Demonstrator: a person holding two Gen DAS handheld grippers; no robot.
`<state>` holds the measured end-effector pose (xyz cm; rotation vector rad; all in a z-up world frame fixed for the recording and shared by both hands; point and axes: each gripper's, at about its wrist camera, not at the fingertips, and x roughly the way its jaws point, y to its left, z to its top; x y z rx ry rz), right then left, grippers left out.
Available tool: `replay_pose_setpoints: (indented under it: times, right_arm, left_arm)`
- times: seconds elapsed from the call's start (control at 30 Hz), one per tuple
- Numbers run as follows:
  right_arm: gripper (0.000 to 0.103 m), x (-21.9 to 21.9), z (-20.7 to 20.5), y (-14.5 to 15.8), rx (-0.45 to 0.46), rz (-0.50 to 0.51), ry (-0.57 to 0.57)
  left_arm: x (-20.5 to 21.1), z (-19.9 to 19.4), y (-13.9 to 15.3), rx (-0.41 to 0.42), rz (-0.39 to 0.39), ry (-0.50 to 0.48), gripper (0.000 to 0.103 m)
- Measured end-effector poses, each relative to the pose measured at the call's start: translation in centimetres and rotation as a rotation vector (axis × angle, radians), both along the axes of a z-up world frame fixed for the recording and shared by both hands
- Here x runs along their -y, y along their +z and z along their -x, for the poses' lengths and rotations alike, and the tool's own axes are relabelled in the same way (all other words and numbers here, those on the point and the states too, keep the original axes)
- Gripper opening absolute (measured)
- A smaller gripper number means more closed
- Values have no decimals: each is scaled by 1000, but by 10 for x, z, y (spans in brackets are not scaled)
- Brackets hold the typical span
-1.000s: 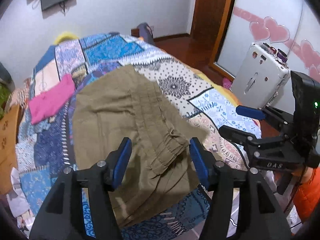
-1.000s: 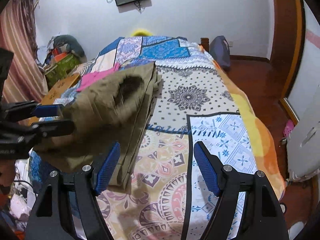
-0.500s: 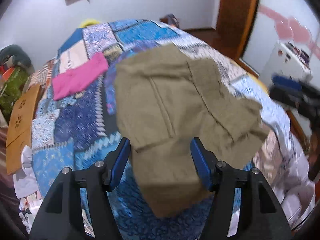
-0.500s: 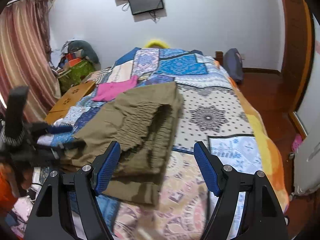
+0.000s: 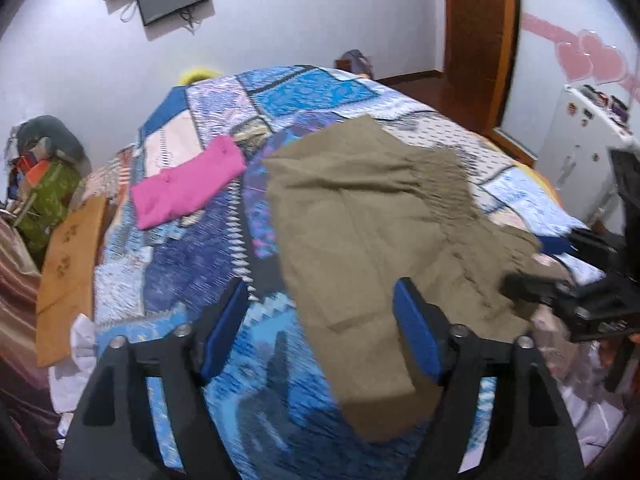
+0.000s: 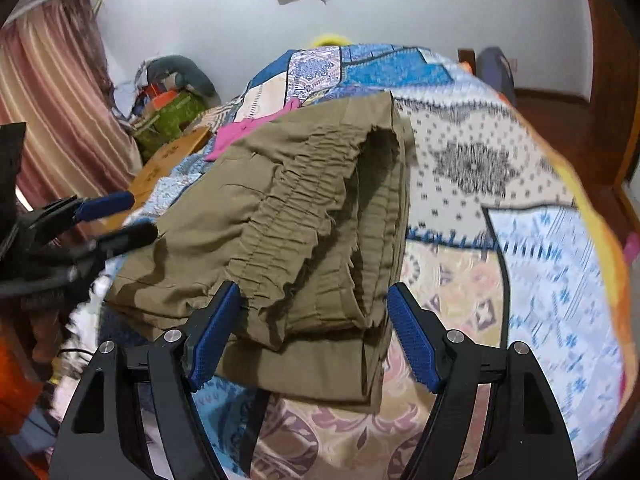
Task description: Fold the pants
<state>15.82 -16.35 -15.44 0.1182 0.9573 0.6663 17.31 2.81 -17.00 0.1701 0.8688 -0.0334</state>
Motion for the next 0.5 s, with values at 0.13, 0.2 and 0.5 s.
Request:
replay_pose_setpoints:
  times: [0.13, 0.2, 0.5]
  right_arm:
    - [73, 2, 4, -2, 5, -5, 1]
    - [73, 2, 5, -2, 11, 0, 8]
    - [72, 7, 0, -2, 36, 51, 40]
  left_arm:
    - [-16, -28, 2, 8, -44, 24, 78]
    - [-27, -49, 2, -7, -19, 41, 78]
    - [-46, -146, -16, -75, 56, 81, 78]
